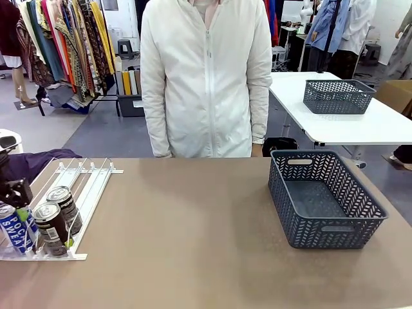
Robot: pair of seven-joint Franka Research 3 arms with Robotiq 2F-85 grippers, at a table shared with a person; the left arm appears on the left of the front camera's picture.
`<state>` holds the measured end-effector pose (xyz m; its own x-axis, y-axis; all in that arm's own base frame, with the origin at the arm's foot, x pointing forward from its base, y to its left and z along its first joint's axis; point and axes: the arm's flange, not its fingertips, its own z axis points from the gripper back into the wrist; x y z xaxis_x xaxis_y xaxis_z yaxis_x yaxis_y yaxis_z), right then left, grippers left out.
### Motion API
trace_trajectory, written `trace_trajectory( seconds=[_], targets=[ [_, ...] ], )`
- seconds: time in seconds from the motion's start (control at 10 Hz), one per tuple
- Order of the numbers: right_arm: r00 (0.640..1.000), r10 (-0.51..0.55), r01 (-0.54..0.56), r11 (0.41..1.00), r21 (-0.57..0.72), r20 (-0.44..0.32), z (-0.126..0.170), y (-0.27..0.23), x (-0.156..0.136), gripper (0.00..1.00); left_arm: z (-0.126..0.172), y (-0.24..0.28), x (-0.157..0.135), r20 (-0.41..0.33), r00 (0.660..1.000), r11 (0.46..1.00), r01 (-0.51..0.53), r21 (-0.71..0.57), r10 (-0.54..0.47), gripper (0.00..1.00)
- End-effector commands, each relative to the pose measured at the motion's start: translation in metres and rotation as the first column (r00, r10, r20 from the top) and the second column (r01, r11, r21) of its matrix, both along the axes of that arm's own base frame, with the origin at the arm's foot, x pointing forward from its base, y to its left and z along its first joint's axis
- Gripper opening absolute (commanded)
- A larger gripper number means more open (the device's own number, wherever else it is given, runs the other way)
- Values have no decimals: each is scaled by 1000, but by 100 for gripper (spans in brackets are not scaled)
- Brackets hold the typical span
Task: Retrieve and store the cans from the dispenser.
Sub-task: Pick up one can from the Automatic Can Dispenser and place it in the middle of the table.
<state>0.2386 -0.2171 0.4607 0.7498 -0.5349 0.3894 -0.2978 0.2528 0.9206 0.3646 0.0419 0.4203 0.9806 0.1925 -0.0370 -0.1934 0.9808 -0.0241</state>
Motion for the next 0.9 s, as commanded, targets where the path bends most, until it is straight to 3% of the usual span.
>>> trace_trajectory(
  seconds=[0.0,0.6,0.8],
  targets=[
    [1000,-15,14,1000,16,27,4,0,3,100,0,-1,2,8,1000,999,-21,33,21,0],
    [1000,-15,14,1000,16,27,4,0,3,100,-1,0,2,3,1000,999,-16,46,16,0],
    [1000,-15,14,1000,16,27,4,0,3,100,12,0,-3,12,1000,1000,1,31,-1,0]
  ],
)
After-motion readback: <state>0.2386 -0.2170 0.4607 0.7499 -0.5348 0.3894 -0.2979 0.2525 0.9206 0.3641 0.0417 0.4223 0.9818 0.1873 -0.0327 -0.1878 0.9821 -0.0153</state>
